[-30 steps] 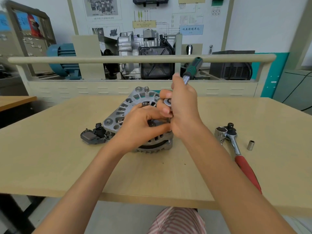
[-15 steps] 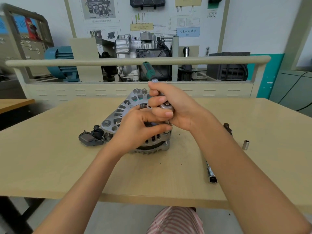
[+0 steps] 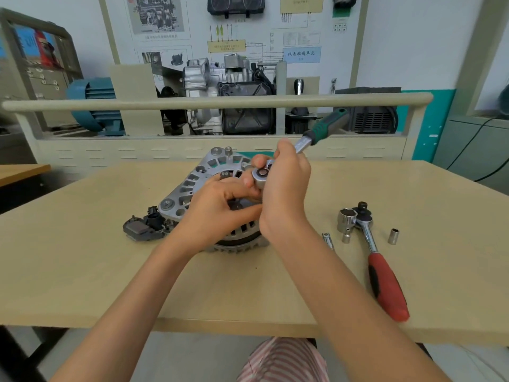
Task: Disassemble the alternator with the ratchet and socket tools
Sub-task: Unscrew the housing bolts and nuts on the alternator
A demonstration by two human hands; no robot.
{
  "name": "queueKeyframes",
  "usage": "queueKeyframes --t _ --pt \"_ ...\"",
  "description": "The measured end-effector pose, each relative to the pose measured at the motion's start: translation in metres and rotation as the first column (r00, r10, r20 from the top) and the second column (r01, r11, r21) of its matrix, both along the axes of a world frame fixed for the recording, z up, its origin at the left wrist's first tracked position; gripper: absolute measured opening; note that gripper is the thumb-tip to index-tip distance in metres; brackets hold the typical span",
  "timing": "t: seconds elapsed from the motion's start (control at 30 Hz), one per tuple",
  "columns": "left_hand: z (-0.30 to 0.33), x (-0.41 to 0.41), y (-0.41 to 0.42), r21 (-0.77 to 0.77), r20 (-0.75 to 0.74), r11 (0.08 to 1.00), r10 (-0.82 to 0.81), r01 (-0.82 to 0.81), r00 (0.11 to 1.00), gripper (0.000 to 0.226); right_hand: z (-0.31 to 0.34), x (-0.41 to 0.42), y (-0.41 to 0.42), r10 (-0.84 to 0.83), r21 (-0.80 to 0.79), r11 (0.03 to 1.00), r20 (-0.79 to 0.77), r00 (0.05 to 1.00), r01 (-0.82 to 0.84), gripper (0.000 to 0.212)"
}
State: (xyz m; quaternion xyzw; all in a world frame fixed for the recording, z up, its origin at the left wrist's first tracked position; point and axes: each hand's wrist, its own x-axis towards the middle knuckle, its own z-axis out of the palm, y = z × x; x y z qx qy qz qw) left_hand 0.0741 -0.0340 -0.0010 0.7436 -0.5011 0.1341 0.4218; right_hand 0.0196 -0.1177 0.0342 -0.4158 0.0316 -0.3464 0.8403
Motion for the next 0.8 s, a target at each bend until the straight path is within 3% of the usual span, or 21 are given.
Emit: queueKeyframes --t 0.17,0.27,0.4,0.53,0.6,0.67,0.73,0.8 --pt "0.0 0.003 -0.002 0.024 0.027 1.0 0.014 -0.014 1.0 0.033 0.01 0.003 -0.014 0.155 -0.141 0.973 -0.186 0.97 -0.182 0.024" --pt "0.0 0.005 -0.001 0.011 0.0 1.0 0.01 -0.01 1.0 0.026 0.017 0.004 -0.021 0.296 -0.255 0.886 -0.33 0.896 -0.387 0.027" --pt "-0.001 0.004 0.001 -0.032 -0.076 0.999 -0.024 0.022 0.997 0.0 0.027 0.008 -0.03 0.484 -0.313 0.669 -0.505 0.715 -0.674 0.035" --pt "-0.001 0.006 0.001 -0.059 -0.07 0.997 -0.05 0.045 0.996 0.004 0.03 0.012 -0.032 0.532 -0.312 0.575 -0.56 0.635 -0.756 0.039" --pt "-0.002 0.007 0.0 -0.066 -0.069 0.997 -0.053 0.049 0.996 0.006 0.027 0.012 -0.032 0.548 -0.302 0.597 -0.523 0.653 -0.743 0.039" --pt "-0.002 0.007 0.0 -0.078 -0.067 0.996 -0.056 0.051 0.996 0.014 0.024 0.009 -0.03 0.524 -0.292 0.683 -0.442 0.728 -0.669 0.038" --pt "-0.003 0.007 0.0 -0.069 -0.041 0.997 -0.047 0.045 0.998 0.016 0.017 0.006 -0.023 0.412 -0.256 0.831 -0.314 0.855 -0.494 0.035" --pt "-0.004 0.007 0.0 -0.057 -0.013 0.997 -0.053 0.052 0.999 0.008 0.007 0.002 -0.01 0.192 -0.127 0.97 -0.12 0.974 -0.207 0.033"
